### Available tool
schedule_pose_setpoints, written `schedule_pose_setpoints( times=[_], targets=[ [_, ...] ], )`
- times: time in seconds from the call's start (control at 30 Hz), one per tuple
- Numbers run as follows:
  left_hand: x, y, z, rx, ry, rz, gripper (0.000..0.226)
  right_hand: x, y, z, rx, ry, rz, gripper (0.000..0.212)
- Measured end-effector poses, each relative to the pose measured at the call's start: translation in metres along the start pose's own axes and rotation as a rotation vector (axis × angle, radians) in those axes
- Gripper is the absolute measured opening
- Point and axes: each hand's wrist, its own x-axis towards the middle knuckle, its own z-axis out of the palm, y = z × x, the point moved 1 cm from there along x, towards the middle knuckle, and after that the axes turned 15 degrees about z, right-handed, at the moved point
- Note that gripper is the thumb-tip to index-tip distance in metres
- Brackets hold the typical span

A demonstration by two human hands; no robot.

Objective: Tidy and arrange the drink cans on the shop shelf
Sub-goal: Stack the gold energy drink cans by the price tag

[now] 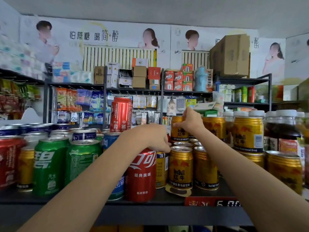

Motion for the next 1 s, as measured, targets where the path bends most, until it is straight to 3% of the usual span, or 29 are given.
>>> schedule_pose_setpoints(
  times=[0.13,0.27,0.43,0.57,0.7,0.87,1.0],
  targets=[
    [-0.002,-0.001,0.001,-0.022,0.023,0.01,0.035,0.004,-0.003,-0.003,-0.055,-0.036,0.011,0.048],
    [-0.007,-0.001,0.002,-0.041,0.075,0.011,0.034,-0.004,-0.011,-0.025,-0.069,0.051,-0.098,0.018],
    [-0.013,0.009,0.004,-0.036,0.302,0.047,0.025,-0.036,-0.011,-0.059,-0.012,0.023,-0.24,0.014],
    [-0.007,0.03,0.004,-0.052,0.397,0.127,0.022,-0.055,0.014,-0.1,-0.081,0.27,-0.257,0.014],
    [0.003,0.046,0.01,-0.069,0.392,0.184,0.022,-0.059,0.055,-0.139,-0.134,0.378,-0.106,0.022],
    [0.017,0.06,0.016,-0.084,0.343,0.188,0.023,-0.064,0.086,-0.145,-0.066,0.182,0.066,0.053],
    [0.022,0.068,0.017,-0.093,0.329,0.189,0.022,-0.066,0.101,-0.132,-0.019,0.162,0.088,0.065]
  ],
)
